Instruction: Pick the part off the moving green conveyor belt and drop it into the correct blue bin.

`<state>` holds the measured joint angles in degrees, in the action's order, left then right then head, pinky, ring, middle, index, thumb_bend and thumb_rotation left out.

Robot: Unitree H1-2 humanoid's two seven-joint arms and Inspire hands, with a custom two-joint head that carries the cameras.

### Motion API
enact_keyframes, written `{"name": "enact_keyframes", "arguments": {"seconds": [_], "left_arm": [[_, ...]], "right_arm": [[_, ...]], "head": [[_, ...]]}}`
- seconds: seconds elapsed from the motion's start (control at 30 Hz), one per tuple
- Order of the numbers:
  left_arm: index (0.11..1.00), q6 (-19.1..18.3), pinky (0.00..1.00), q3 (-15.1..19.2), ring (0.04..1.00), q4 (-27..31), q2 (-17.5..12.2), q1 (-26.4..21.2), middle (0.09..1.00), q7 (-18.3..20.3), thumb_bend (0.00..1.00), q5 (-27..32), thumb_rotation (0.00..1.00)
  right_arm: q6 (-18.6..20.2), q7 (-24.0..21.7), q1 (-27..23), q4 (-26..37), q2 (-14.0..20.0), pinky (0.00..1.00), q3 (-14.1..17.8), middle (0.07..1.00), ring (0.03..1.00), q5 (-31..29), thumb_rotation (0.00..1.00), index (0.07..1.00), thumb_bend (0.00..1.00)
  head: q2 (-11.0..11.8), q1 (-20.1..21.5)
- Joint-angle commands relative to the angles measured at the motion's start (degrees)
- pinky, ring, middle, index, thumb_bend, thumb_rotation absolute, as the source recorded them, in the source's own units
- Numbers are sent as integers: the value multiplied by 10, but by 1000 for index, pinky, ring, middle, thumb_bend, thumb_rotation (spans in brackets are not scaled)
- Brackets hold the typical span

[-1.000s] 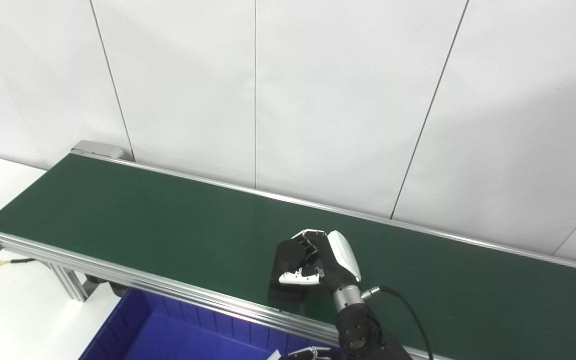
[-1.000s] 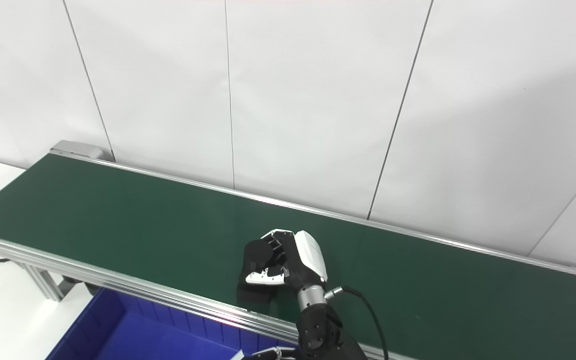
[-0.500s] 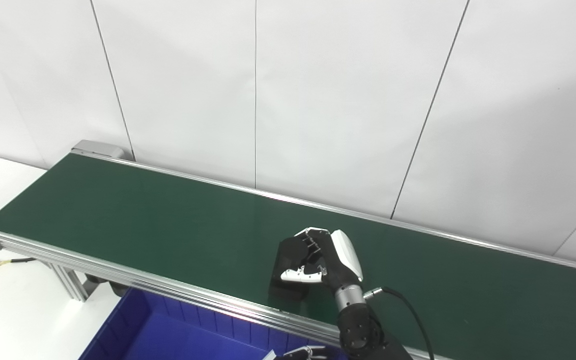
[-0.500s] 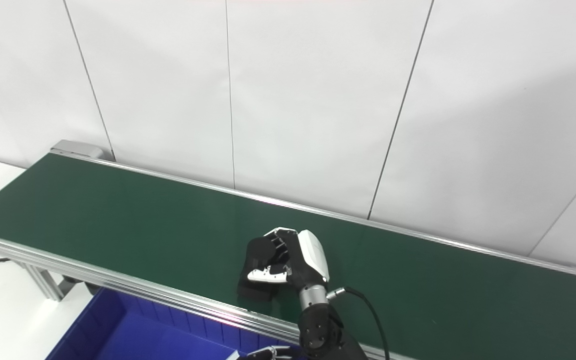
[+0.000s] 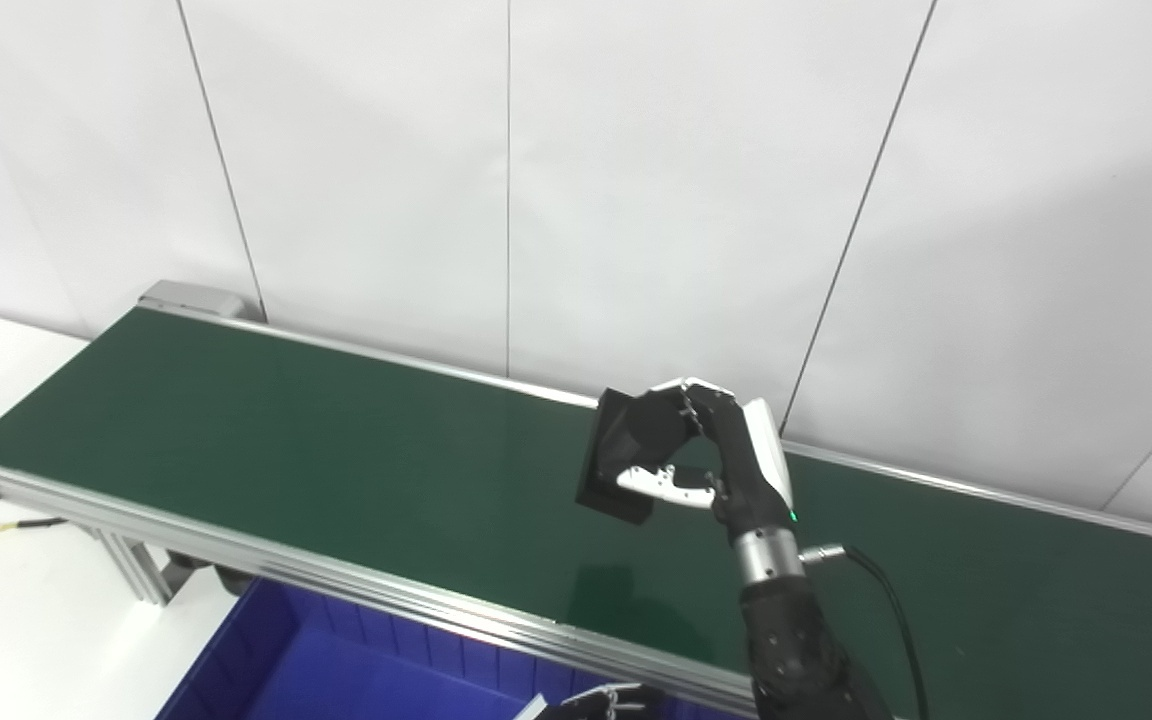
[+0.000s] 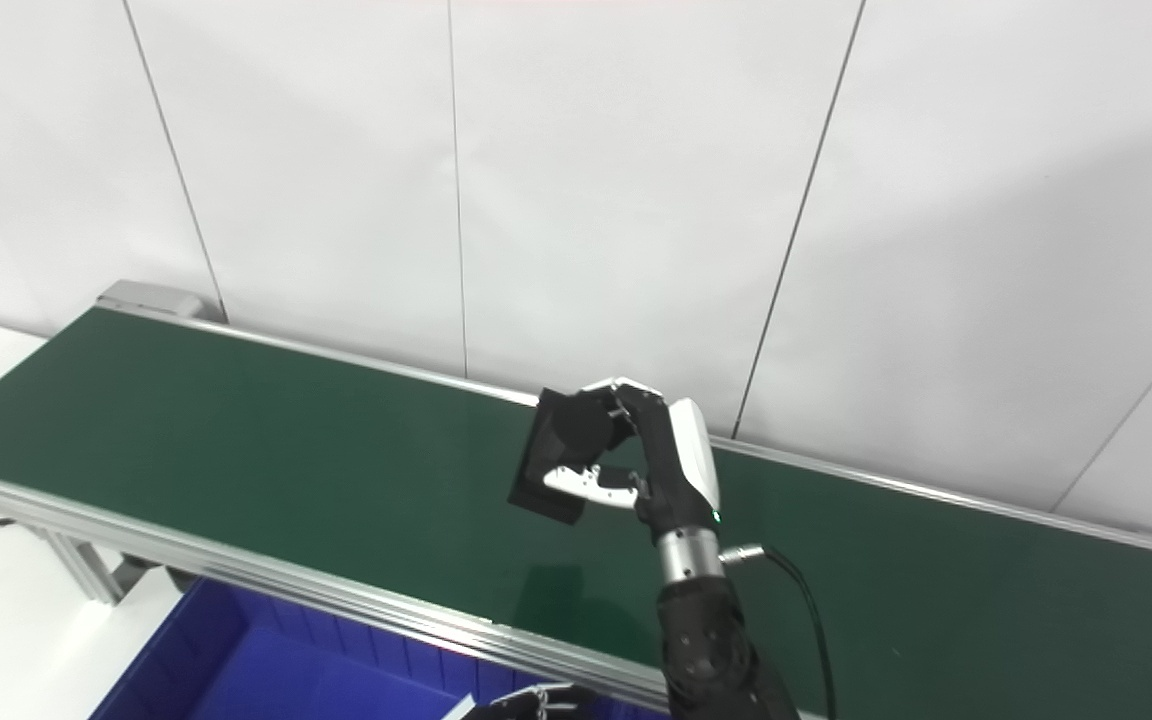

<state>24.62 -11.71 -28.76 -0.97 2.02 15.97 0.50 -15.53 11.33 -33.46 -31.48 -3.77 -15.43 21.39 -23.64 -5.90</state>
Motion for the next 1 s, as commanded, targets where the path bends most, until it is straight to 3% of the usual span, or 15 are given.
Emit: {"name": "enact_keyframes", "arguments": {"seconds": [0.0, 0.2, 0.37, 0.5, 0.77, 0.97], "left_arm": [[828, 19, 702, 2, 752, 5, -3, -15, 791, 3, 983, 2, 233], [824, 20, 695, 6, 752, 3, -5, -17, 790, 6, 964, 5, 202], [831, 22, 719, 6, 761, 5, -9, -16, 796, 11, 948, 7, 208], [839, 21, 736, 8, 769, 9, -11, -16, 802, 16, 945, 12, 223], [864, 7, 769, 14, 790, 43, -24, -5, 813, 26, 900, 29, 243], [874, 5, 755, 21, 788, 63, -43, -2, 815, 43, 862, 46, 248]], "right_arm": [[11, -15, -10, 54, 2, 457, 10, 484, 443, -9, 0, 508, 518], [69, -58, 32, 179, 28, 454, 27, 488, 444, -17, 0, 505, 517], [120, -102, 68, 285, 64, 434, 44, 484, 437, -28, 0, 522, 516], [149, -127, 92, 343, 83, 432, 57, 480, 437, -41, 0, 522, 516], [242, -163, 161, 485, 117, 439, 82, 478, 447, -37, 0, 512, 518], [279, -168, 208, 562, 121, 440, 103, 477, 444, -36, 0, 514, 518]], "head": [[-1, 7], [-9, 30], [-27, 69], [-36, 84], [-91, 166], [-120, 213]]}}
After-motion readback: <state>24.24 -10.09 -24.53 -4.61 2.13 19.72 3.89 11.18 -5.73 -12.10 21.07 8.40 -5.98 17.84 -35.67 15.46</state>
